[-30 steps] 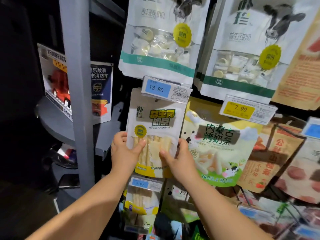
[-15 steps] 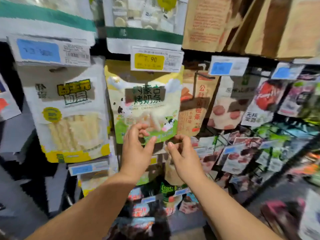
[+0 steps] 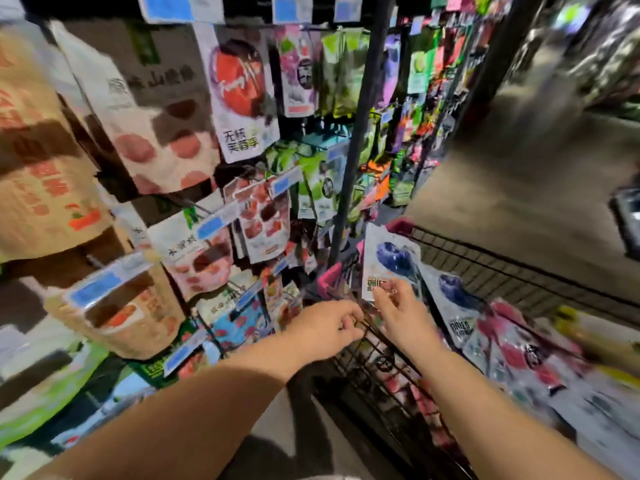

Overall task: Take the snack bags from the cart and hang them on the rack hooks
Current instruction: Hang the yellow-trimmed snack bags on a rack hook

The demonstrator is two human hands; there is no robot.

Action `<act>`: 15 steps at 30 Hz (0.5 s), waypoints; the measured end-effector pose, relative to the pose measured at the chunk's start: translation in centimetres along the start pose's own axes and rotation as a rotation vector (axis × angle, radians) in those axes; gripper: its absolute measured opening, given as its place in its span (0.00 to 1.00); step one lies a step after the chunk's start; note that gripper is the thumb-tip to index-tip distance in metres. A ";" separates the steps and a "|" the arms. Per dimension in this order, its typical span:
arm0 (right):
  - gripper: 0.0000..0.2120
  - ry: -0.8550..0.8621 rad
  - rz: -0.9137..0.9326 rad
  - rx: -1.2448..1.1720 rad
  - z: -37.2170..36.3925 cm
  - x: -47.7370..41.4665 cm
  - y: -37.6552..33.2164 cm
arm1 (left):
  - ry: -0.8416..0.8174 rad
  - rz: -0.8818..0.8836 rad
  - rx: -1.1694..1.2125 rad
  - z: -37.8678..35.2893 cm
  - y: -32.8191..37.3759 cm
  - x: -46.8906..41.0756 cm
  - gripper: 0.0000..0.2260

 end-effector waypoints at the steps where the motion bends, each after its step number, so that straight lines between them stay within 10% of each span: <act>1: 0.13 0.009 -0.045 0.008 1.2 -0.2 2.7 | -0.029 -0.028 -0.054 -1.7 1.0 -1.6 0.08; 15: 0.21 0.003 -0.483 0.117 10.3 3.7 26.5 | -0.490 -0.038 -0.566 -17.5 6.1 -9.8 0.24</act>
Point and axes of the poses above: each hand's wrist, its own x-axis away from the middle knuckle, its own z-axis out of the back of the hand, y = z × x, the point moved 9 cm from there along -x, towards the middle knuckle, and after that the axes turned 2 degrees about z, right-handed, at the moved point
